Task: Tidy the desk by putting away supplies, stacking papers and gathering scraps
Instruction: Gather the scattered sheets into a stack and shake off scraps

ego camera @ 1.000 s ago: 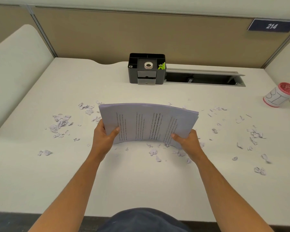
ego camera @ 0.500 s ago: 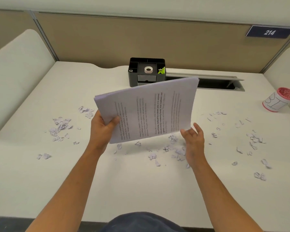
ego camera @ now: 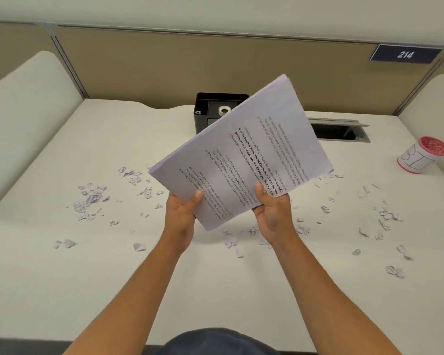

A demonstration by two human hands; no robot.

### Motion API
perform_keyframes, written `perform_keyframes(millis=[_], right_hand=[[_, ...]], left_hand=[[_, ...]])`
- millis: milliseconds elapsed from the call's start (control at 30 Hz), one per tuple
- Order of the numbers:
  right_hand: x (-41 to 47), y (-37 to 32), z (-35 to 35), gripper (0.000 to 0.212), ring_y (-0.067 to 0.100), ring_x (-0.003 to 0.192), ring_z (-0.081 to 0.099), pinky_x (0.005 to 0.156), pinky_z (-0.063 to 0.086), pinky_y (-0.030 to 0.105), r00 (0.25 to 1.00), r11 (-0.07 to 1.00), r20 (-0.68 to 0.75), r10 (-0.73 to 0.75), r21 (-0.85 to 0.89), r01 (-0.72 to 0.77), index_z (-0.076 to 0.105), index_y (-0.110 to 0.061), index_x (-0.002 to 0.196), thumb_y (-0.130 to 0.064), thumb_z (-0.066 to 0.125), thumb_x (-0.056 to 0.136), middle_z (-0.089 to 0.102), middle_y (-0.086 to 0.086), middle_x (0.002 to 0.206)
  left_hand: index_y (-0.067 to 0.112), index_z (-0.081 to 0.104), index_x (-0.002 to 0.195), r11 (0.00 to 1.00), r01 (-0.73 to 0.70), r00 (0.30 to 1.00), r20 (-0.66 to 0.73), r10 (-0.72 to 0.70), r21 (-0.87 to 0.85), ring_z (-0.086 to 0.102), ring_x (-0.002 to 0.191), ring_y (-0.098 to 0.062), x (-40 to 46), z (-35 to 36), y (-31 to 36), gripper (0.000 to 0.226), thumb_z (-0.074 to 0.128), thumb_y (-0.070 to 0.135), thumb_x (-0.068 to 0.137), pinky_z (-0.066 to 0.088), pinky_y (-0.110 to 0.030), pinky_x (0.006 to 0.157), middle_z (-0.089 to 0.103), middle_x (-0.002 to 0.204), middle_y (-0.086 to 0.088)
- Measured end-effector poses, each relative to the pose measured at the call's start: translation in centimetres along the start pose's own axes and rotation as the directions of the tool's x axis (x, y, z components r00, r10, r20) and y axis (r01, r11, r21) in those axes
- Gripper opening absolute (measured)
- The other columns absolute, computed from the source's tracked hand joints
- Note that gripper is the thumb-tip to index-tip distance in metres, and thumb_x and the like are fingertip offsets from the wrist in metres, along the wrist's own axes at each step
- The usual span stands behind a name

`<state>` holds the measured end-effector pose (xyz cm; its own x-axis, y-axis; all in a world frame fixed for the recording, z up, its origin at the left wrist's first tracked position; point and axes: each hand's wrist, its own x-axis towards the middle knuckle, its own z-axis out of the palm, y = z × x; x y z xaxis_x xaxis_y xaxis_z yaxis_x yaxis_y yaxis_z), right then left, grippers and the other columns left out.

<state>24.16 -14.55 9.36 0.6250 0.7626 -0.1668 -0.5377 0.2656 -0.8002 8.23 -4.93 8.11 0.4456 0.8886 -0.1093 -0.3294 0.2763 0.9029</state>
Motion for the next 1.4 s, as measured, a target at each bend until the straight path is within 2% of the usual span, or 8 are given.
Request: perform_keyframes(millis=[100,233,467,700,833,1067,1167,1400], right_hand=[[0.4,-1.1,-0.1,0.049,0.029,0.119,0.062,0.097,0.052,0.049,0.996,0.984,-0.004,-0.085,-0.157,0.083,0.049,-0.008,0.137,0.005,0.058,0.09,0.063,0.016,0.128],[1.0,-2.9,-0.4,0.045,0.026,0.117,0.063,0.1,0.049,0.052,0.982,0.911,0.021,-0.189,-0.369,0.183,0.053,-0.01,0.132,-0.002,0.064,0.09,0.066,0.01,0.124],[1.4,-4.9,0.2,0.025,0.007,0.096,0.068,0.077,0.055,0.018,0.955,0.79,0.071,-0.289,-0.545,0.28,0.064,-0.017,0.106,0.001,0.063,0.09,0.071,-0.004,0.103],[1.5,-3.6,0.0,0.026,0.019,0.103,0.064,0.085,0.058,0.036,0.961,0.721,0.176,-0.215,-0.635,0.277,0.064,-0.024,0.103,-0.002,0.064,0.089,0.069,0.0,0.106],[1.5,-2.0,-0.8,0.03,0.021,0.11,0.062,0.09,0.057,0.042,0.972,0.719,0.179,-0.155,-0.654,0.235,0.057,-0.023,0.114,-0.006,0.065,0.09,0.066,0.0,0.114],[1.5,-0.7,-0.5,0.039,0.016,0.114,0.057,0.083,0.058,0.027,0.978,0.748,0.129,-0.162,-0.631,0.207,0.051,-0.022,0.126,-0.002,0.057,0.094,0.061,-0.004,0.12],[1.4,-0.5,-0.6,0.038,0.016,0.113,0.057,0.085,0.057,0.03,0.978,0.756,0.111,-0.178,-0.621,0.208,0.05,-0.024,0.125,-0.003,0.057,0.094,0.061,-0.005,0.119],[1.1,0.6,-1.2,0.043,0.013,0.113,0.055,0.076,0.056,0.017,0.985,0.776,0.079,-0.156,-0.607,0.172,0.05,-0.025,0.125,0.001,0.058,0.092,0.059,-0.005,0.117]], left_hand=[[0.013,0.052,0.13,1.0,-0.009,0.999,0.039,0.008,0.013,0.065,0.11,-0.024,0.0,-0.5,0.2,0.044,0.061,0.002,0.089,0.057,-0.037,0.083,0.067,0.121,-0.005],[0.015,0.059,0.109,1.0,-0.019,0.997,-0.069,0.02,0.004,0.067,0.094,-0.021,0.6,-1.7,1.0,0.036,0.07,-0.003,0.081,0.054,-0.041,0.085,0.07,0.1,-0.002],[0.023,0.064,0.086,0.918,-0.156,0.987,0.026,0.158,0.364,0.062,0.083,-0.019,1.9,-3.0,2.7,0.024,0.078,0.009,0.072,0.053,-0.033,0.079,0.067,0.088,-0.002],[0.02,0.059,0.095,0.881,-0.21,0.977,0.12,0.175,0.425,0.066,0.093,-0.018,2.0,-1.2,3.2,0.018,0.07,0.013,0.083,0.056,-0.042,0.088,0.07,0.1,-0.003],[0.022,0.057,0.119,0.89,-0.16,0.987,0.086,0.136,0.427,0.064,0.109,-0.019,1.5,-1.0,2.0,0.037,0.066,0.019,0.084,0.055,-0.045,0.091,0.067,0.117,0.001],[0.021,0.056,0.121,0.917,-0.141,0.989,0.016,0.146,0.372,0.064,0.108,-0.018,0.9,0.2,1.5,0.036,0.058,0.016,0.085,0.055,-0.041,0.09,0.068,0.116,0.003],[0.02,0.056,0.12,0.914,-0.155,0.986,0.004,0.165,0.375,0.064,0.106,-0.017,0.8,0.4,1.6,0.036,0.057,0.016,0.084,0.055,-0.036,0.085,0.068,0.114,0.003],[0.023,0.06,0.119,0.893,-0.15,0.986,0.002,0.165,0.424,0.064,0.109,-0.02,0.7,-0.1,0.7,0.038,0.063,0.018,0.082,0.055,-0.045,0.092,0.068,0.116,0.003]])
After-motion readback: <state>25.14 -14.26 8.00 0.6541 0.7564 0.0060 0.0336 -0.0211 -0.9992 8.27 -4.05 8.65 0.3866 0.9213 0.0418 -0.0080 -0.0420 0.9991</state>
